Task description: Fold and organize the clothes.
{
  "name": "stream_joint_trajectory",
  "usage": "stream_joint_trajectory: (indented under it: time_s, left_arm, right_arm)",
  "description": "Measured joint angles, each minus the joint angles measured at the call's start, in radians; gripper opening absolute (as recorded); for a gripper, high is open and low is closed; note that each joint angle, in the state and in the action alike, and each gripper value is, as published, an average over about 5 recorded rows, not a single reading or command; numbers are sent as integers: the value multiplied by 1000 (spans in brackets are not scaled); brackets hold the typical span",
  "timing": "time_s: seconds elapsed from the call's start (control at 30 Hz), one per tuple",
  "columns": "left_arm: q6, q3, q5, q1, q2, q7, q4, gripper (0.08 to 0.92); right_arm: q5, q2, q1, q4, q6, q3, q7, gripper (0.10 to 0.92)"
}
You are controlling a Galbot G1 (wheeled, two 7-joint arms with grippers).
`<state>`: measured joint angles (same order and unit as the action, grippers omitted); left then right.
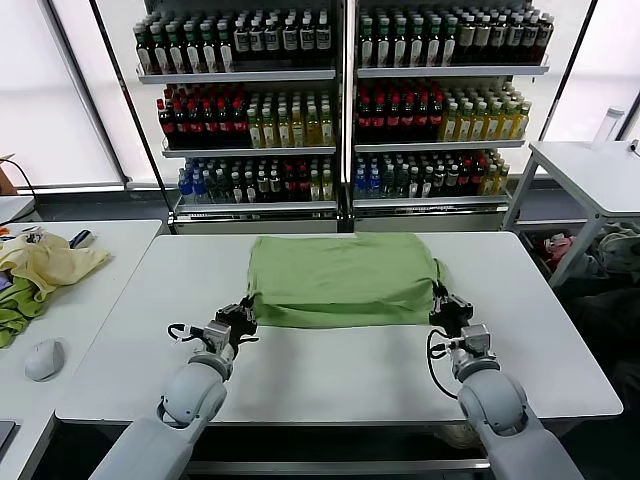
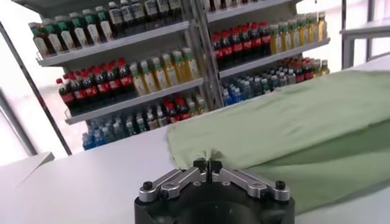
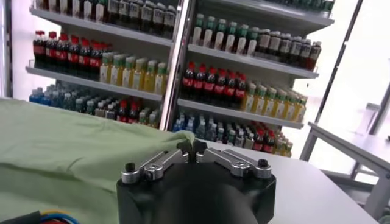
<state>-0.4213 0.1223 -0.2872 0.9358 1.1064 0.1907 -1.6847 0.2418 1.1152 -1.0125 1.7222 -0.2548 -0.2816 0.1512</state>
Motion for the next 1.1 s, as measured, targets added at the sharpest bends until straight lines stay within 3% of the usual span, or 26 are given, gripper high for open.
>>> stream_joint_trajectory:
  time_s: [0.7,0.9,1.0,1.1]
  left_arm:
    - [-27,25,2,58,-3,27,-26,716]
    - [-51,17,-32,42,12,36,-4,813]
    - [-62,15,-51,30,18,39,10,778]
    - [-68,15,-71,19,17,41,21,697]
  right_arm:
    - [25,6,-57,-31,-81,-72,24,795]
    - [64,18,-39,-60,-129,-69,43,822]
    - [90,23,-25,-76,-142,-63,51,807]
    - [120,27,-11,-90,-152,-58,57,742]
